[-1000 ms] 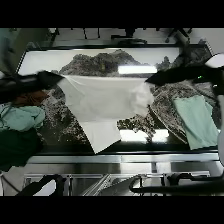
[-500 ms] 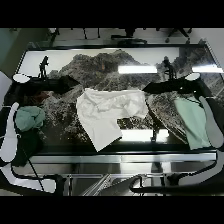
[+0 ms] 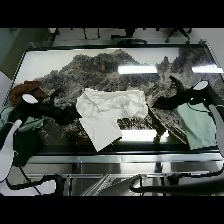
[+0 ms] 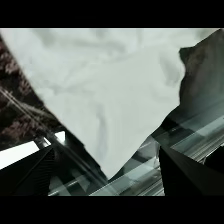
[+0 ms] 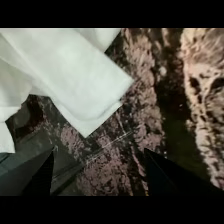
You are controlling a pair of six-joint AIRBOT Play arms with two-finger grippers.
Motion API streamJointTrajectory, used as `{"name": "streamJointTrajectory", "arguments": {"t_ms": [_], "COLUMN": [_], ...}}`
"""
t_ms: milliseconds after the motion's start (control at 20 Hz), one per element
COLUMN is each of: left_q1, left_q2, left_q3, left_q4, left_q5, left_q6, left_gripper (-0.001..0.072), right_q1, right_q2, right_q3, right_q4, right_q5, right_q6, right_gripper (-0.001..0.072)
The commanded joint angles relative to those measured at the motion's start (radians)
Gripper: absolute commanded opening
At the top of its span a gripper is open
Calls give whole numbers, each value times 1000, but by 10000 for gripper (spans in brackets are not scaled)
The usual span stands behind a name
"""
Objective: Fold the shirts.
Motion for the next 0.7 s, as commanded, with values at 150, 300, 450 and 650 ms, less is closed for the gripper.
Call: {"name": "streamJointTrajectory", "arguments": {"t_ms": [150,300,450,650], "left_q1": [-139,-224,-271,-288], "left_q2": [78,71,2,-114], "left_q3": [-304,-306,-248,-133], "left_q4": [-100,-113,-112,-109], "left_q5": [376,509,525,403], "left_q6": [-7,-12,-11,23], "left_gripper": [701,700,454,15], "right_q1": [104,151,163,147], "right_q2": [-39,-82,-96,-58], "right_q3": [-153,-153,-152,-143], "right_q4": [82,140,222,268], "right_q5": [-172,-243,-257,-196], "right_q6": [-57,-85,-144,-154], "right_gripper": [465,462,204,25]}}
